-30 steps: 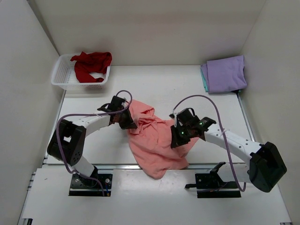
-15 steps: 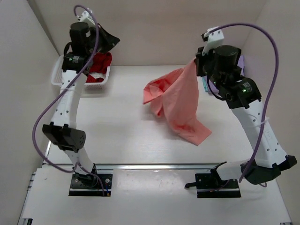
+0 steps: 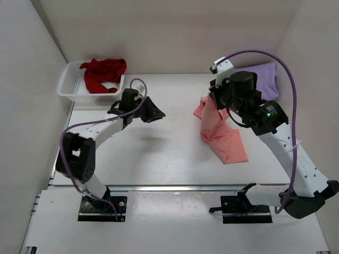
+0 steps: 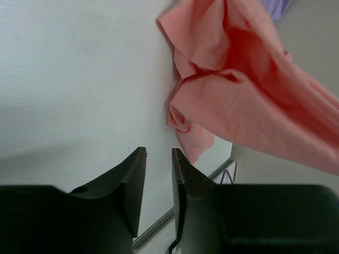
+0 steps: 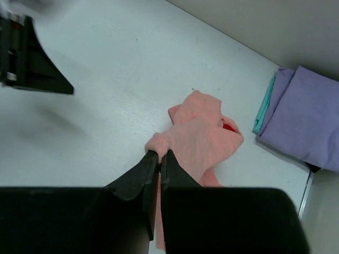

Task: Fold and stack the t-shirts
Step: Flatten out the tshirt

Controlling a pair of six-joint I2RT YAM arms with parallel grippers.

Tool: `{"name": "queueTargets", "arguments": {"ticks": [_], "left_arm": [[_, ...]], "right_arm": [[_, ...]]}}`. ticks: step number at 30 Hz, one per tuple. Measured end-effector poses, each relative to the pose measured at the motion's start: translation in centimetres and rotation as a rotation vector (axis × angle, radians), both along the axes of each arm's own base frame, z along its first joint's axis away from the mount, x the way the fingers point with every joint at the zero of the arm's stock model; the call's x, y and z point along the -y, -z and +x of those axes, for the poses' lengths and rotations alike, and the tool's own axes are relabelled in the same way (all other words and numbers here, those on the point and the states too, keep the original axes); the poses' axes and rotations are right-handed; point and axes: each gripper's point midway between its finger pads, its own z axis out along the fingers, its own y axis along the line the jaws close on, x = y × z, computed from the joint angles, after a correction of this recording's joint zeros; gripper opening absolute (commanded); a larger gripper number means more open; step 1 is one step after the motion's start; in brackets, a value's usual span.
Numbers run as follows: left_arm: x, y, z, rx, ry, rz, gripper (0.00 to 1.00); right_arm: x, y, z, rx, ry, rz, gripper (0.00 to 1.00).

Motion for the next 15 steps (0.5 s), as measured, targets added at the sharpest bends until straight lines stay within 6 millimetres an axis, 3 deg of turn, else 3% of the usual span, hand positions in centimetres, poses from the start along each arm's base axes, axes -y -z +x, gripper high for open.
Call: {"name": "queueTargets", "arguments": {"ticks": [3,7,15], "left_arm": [[3.5,2.7,-0.1,-0.043,0.060,-0.052,0.46],[7.3,4.0,1.4,-0.024,0.115,-0.102,0.46],[14.5,5.1,9.4,0.097,0.151,-0.074,0.47]], "right_arm": [[-0.1,-0.5,-0.4,0.006,-0.020,0.012,0.00],[0.1,-1.8,-0.7,0.023,-0.032,0.034,0.00],[0.1,-1.8,-1.5,0.000,-0.052,0.049,0.00]]}}
